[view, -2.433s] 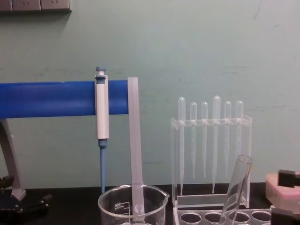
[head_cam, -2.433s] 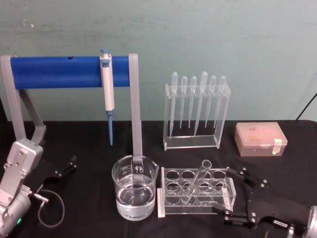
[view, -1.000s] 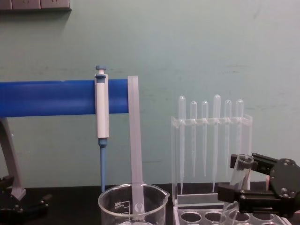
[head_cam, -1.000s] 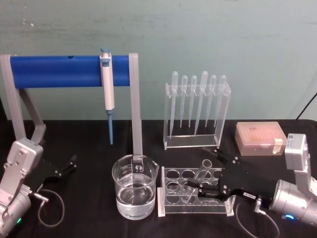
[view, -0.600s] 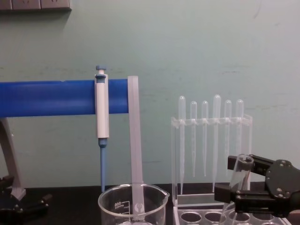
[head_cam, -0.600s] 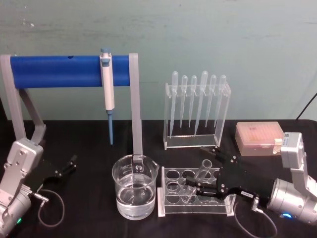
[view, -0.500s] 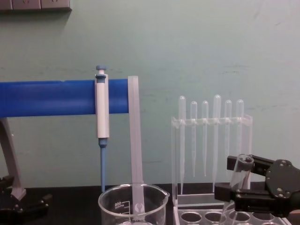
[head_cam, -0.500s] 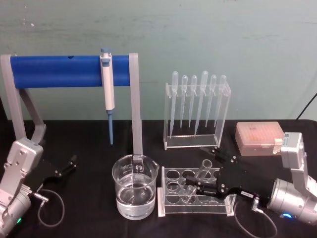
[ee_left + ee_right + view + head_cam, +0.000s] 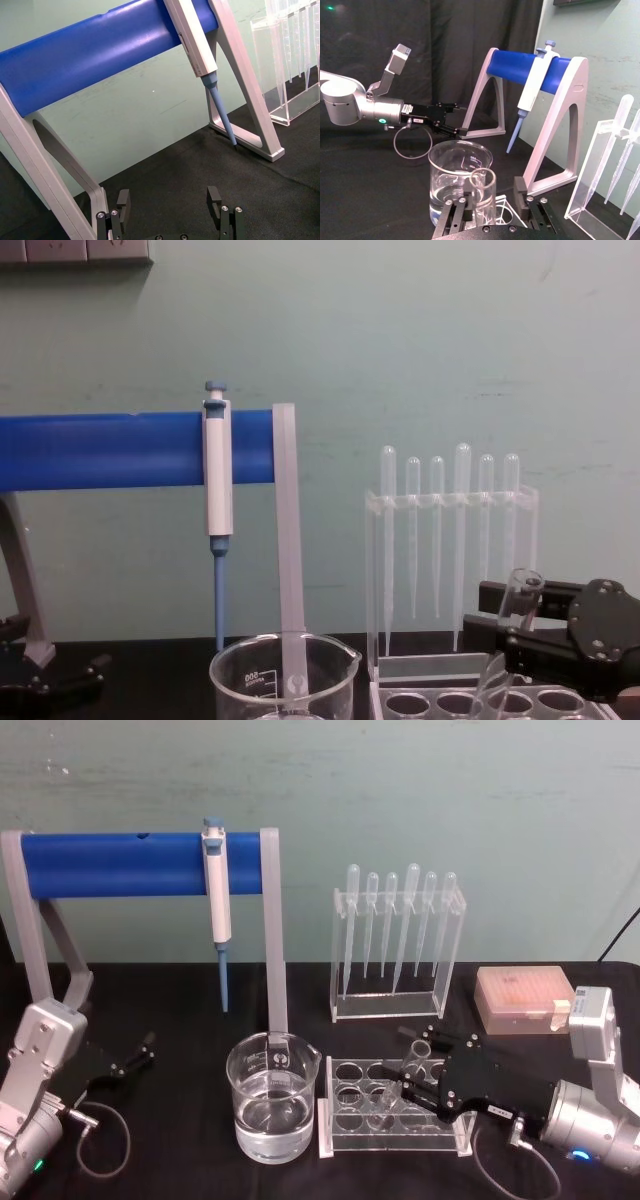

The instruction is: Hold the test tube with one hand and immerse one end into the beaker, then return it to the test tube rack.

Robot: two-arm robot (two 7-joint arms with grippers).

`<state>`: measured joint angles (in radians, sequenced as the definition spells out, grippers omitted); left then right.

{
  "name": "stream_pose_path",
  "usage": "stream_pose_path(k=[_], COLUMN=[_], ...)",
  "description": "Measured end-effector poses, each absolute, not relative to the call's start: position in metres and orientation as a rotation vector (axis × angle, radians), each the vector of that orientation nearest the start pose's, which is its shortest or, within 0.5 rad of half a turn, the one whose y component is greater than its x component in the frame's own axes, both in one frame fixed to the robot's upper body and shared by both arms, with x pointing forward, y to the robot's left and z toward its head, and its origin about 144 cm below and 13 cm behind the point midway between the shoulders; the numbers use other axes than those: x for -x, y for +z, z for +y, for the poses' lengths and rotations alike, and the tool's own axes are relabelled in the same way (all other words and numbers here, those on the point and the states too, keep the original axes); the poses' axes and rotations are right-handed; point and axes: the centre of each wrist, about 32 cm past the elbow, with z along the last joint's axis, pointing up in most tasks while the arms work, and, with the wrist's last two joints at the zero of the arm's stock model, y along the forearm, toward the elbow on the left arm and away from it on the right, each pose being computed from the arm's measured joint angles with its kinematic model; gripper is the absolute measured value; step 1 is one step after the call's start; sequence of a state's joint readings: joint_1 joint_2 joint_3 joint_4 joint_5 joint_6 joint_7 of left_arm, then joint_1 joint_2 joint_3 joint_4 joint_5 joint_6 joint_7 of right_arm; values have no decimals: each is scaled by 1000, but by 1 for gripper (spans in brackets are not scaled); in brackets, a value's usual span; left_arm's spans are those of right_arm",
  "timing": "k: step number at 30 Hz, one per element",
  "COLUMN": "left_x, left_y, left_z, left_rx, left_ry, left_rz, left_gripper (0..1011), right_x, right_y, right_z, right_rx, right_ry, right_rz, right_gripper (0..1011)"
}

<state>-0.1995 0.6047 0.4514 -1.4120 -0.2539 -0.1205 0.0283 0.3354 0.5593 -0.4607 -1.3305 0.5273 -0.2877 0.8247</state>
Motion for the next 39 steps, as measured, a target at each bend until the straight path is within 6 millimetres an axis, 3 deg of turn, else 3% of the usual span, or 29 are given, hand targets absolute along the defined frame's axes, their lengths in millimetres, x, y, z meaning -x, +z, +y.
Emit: stream_pose_path(k=[10,20,39], left_x=[-489,-489,-489], left_y=[1140,1140,1140], left_z=[310,310,310], left_rx=[-304,-304,-305], left_ry=[1248,1248,1248], left_rz=[-285,-285,-285], left_gripper=[1000,1000,1000], right_x=[-528,-528,-546], right_y=[1167,1168,1221], right_z=[-306,-306,-296], right_rx=[20,22,84], right_ry=[-476,-477,-456], right_rz=[-203,-204,-160], right_gripper=[233,227,226])
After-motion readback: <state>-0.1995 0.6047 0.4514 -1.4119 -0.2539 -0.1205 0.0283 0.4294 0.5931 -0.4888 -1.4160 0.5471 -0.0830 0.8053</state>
